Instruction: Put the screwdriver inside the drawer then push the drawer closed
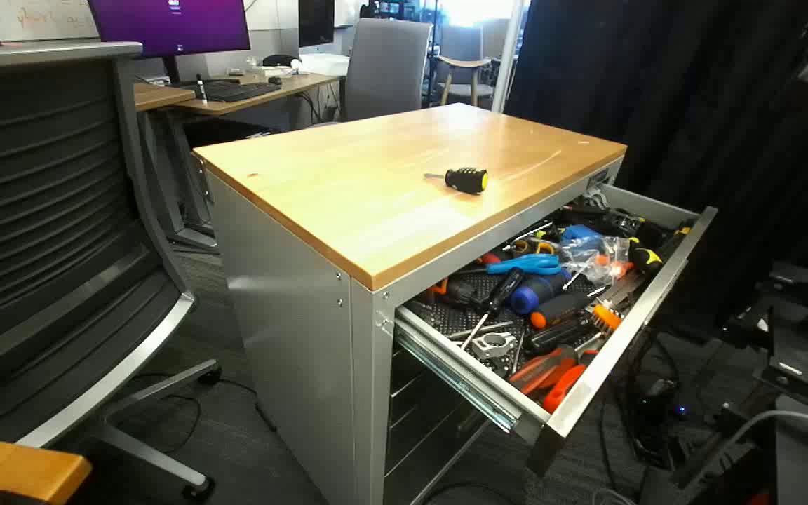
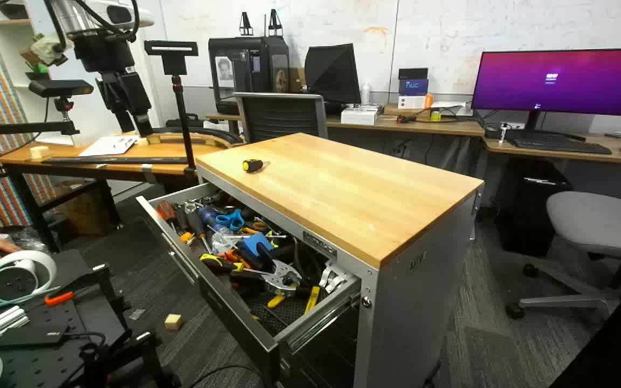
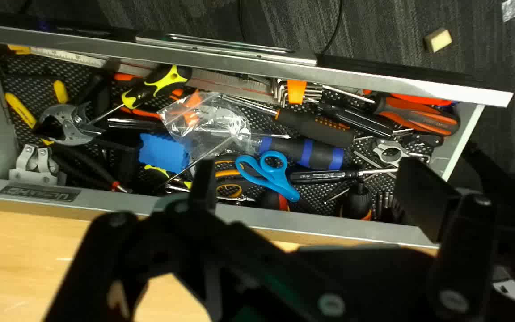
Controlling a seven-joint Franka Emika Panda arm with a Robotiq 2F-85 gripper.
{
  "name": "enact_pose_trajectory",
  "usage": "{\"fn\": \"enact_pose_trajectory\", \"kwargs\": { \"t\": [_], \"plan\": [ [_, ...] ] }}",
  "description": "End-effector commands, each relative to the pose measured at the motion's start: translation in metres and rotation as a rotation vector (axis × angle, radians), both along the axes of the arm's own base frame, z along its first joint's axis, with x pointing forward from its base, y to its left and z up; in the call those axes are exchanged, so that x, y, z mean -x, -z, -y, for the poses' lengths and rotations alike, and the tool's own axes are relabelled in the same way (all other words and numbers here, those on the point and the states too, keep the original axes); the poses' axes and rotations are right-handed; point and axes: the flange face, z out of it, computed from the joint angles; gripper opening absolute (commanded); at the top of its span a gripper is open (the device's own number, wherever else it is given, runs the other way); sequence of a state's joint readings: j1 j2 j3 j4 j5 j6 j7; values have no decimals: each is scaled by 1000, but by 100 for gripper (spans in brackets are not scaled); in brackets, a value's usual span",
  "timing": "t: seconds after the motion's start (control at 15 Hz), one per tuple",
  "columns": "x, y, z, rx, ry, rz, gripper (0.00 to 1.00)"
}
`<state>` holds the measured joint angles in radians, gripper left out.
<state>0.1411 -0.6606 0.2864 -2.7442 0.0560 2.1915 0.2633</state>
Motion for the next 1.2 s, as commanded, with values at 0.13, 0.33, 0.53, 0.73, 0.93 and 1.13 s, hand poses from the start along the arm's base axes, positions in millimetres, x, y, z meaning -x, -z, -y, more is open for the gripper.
{"fn": "enact_pose_trajectory", "kwargs": {
  "t": [0.13, 0.33, 0.53, 0.73, 0.93, 1.13],
  "plan": [
    [-1, -5, -1, -3, -1, 9, 100],
    [-7, -5, -5, 2, 11, 27, 100],
    [-40, 4, -39, 40, 1, 24, 100],
    [-70, 19, -76, 78, -42, 11, 100],
    [-110, 34, -99, 102, -56, 23, 100],
    [-160, 54, -103, 75, -26, 65, 100]
  ]
}}
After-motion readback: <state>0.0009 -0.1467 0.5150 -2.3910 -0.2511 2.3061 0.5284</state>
